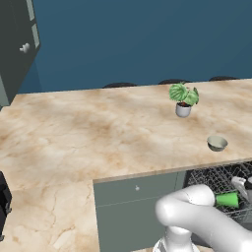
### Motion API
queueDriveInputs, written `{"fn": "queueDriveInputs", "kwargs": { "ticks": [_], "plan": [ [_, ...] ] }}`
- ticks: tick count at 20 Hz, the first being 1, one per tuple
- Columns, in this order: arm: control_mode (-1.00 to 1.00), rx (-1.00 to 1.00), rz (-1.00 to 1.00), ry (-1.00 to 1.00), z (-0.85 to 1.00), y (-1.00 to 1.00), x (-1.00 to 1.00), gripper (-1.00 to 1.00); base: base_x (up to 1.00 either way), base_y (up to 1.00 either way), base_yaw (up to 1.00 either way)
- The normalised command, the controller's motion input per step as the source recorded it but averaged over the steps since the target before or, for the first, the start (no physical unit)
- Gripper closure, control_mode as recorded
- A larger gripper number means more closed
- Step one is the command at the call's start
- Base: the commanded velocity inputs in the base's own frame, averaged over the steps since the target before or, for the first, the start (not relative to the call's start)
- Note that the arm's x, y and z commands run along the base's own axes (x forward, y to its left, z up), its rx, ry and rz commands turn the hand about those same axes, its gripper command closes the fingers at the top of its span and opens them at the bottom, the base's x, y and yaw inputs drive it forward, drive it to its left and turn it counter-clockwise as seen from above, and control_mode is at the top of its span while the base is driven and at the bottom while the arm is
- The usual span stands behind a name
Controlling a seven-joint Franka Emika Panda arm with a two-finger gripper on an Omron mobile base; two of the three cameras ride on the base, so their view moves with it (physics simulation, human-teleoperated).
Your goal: Pick up the cup and bowl from the counter, place them in the dishwasher, and close the dishwasher door.
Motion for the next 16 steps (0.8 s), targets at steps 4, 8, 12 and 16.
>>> {"fn": "queueDriveInputs", "kwargs": {
  "ticks": [4, 8, 12, 16],
  "plan": [
    [-1.0, 0.0, 0.0, -0.05, 0.4, 0.0, -0.05, -1.0, 0.0, 0.0, 0.0],
    [-1.0, -0.04, -0.04, -0.02, 0.26, 0.0, -0.03, -1.0, 0.0, 0.0, 0.0],
    [-1.0, -0.12, -0.05, 0.0, 0.15, 0.0, -0.06, -1.0, 0.0, 0.0, 0.0],
    [-1.0, -0.23, -0.07, 0.0, 0.01, 0.0, -0.11, -1.0, 0.0, 0.0, 0.0]
  ]
}}
